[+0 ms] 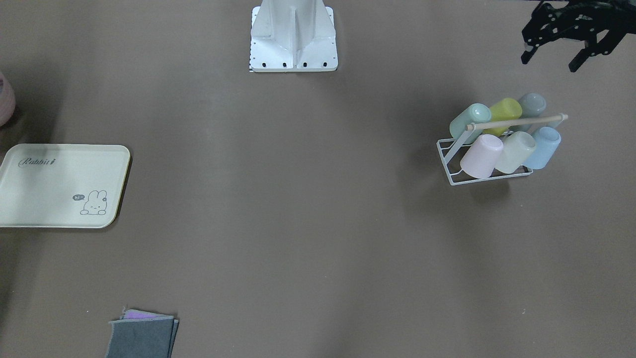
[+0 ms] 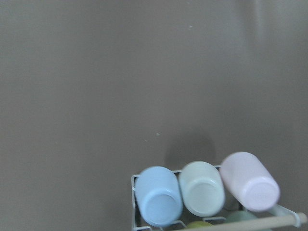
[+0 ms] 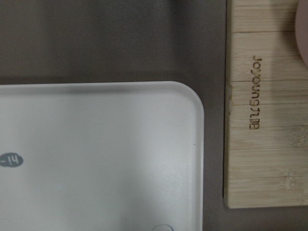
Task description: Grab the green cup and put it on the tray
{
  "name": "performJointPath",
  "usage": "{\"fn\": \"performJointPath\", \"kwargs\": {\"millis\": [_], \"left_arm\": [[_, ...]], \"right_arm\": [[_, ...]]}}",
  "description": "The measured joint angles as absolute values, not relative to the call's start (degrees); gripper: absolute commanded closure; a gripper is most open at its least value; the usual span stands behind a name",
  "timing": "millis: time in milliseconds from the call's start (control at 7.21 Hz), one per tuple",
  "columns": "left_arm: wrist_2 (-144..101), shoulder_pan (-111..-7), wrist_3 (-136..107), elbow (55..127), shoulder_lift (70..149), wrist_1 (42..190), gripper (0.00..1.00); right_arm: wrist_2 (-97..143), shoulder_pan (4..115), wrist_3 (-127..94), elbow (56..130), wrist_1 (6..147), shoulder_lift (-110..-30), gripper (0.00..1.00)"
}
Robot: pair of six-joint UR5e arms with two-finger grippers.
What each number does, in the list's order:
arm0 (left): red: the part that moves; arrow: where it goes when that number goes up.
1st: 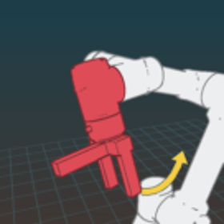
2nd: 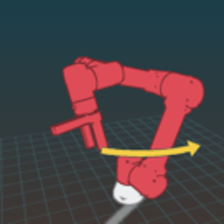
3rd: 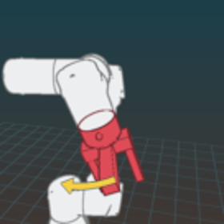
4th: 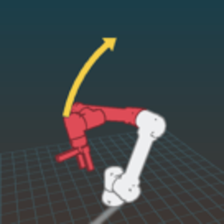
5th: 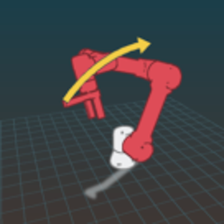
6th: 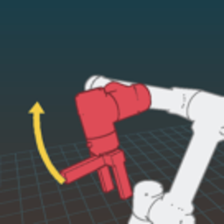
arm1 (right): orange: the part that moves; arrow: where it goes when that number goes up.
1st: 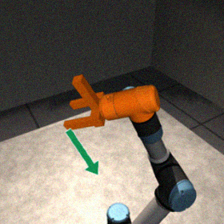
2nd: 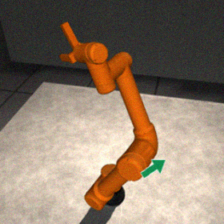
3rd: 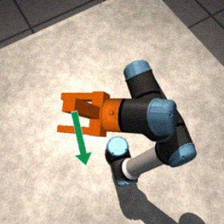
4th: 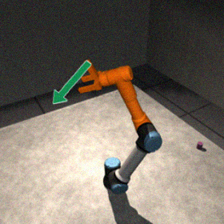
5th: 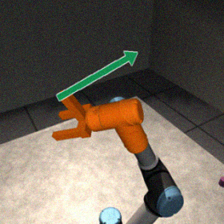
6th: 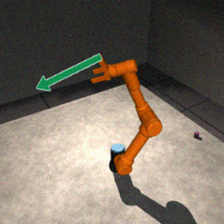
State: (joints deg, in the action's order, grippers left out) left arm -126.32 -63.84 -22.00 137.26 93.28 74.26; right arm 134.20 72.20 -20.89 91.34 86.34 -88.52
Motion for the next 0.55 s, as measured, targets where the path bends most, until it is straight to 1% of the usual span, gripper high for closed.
{"fn": "performJointPath", "kwargs": {"millis": [139, 277, 416, 555], "left_arm": [[-120.8, -59.0, -15.6, 138.8, 94.2, 74.1, 0.01], [-112.3, -52.1, -11.0, 140.5, 94.5, 74.0, 0.01], [-103.7, -45.3, -6.5, 141.8, 94.5, 73.7, 0.01], [-97.3, -39.6, -3.6, 142.8, 94.4, 73.6, 0.01]], "right_arm": [[134.2, 71.9, -21.0, 89.7, 83.9, -88.6, 0.11], [134.2, 71.6, -21.1, 88.5, 82.4, -88.8, 0.15], [134.2, 71.2, -21.2, 88.0, 81.6, -88.9, 0.21], [134.2, 70.8, -21.2, 87.8, 81.3, -89.3, 0.24]]}}
